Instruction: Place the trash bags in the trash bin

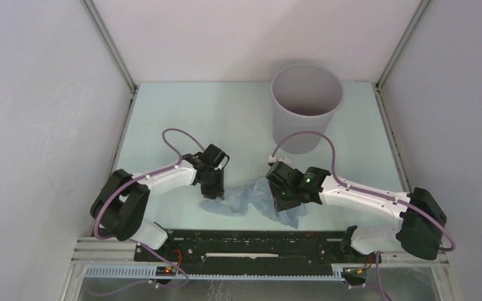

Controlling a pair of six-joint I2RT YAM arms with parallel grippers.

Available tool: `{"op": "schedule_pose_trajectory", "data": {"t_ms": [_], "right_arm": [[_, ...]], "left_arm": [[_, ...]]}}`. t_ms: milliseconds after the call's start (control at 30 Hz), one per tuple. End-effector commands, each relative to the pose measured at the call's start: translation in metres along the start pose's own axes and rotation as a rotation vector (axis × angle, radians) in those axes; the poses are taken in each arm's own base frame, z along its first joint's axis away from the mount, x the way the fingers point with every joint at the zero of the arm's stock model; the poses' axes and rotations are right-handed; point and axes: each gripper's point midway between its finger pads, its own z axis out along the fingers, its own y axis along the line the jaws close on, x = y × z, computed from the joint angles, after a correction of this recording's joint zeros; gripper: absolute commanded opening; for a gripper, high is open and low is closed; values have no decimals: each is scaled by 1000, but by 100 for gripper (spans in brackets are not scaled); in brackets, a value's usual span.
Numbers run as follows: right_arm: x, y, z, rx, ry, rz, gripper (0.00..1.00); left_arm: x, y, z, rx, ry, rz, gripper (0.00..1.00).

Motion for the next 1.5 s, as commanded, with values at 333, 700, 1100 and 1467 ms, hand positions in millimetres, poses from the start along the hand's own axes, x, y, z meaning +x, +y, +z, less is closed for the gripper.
{"op": "schedule_pose_trajectory", "data": {"t_ms": [333,700,1100,1467], "right_arm": [[-68,32,-109,-608,-70,202,7],[-95,28,-133,-694,-155,326,13],[-55,-40,-122,-398,-278,374,66],[-57,-20,-113,-40,-500,-69,77]], "left_arm": [[-62,53,-156,-209,-473,-40,0],[-52,-18,-223,340,-577,-133,0],[-26,-46,-227,540,-513,-77,0],[-36,-74,-254,620,-431,-140,0]]}}
